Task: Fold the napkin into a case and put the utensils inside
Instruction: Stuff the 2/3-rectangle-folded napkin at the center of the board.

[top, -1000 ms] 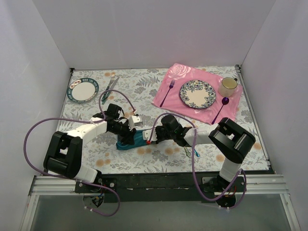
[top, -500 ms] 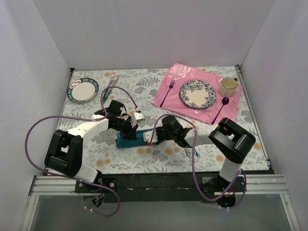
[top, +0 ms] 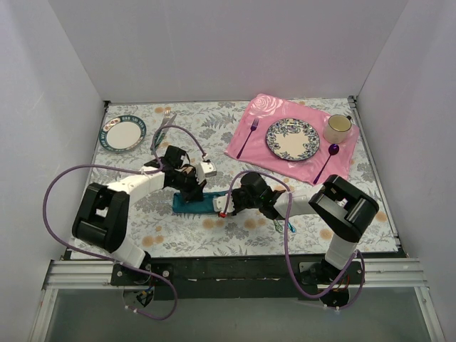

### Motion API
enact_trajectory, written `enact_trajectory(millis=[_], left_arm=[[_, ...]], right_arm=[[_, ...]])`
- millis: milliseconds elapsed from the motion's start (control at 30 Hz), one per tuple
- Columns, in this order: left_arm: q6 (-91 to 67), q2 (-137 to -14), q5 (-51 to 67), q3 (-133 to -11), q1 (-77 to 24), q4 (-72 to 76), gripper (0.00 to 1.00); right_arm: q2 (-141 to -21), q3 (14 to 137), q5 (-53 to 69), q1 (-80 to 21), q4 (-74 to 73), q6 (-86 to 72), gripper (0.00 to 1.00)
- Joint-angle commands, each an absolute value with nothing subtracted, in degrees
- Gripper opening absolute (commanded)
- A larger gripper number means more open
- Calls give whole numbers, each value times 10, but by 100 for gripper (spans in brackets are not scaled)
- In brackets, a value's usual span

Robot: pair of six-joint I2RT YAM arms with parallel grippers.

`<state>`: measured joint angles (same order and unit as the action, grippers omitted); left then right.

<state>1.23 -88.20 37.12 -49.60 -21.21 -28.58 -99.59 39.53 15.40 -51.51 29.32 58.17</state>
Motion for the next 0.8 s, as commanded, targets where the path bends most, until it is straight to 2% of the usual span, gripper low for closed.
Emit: enact_trajectory(millis=[0,267,433,500,533,633,767], left_arm=[[4,-910,363,-498,-212,-232,0],[-21,-984,359,-500,-189,-222,0],[-22,-1001,362,-497,-185,-238,0],[-21,-1007,362,-499,-185,-243,0],[-21,-1012,362,-502,-184,-246,0],[-24,-1026,363,-512,-184,-254,0],[-28,-1033,366,-517,-184,-256,0]], right_arm=[[-978,387,174,-519,294,582,1],[-957,402,165,-519,276,575,1],[-951,452,106,-519,251,534,1],[-947,462,94,-519,232,528,10],[-946,469,85,-519,228,517,21],[-929,479,69,-519,207,498,41],[-917,503,42,-518,175,461,50]])
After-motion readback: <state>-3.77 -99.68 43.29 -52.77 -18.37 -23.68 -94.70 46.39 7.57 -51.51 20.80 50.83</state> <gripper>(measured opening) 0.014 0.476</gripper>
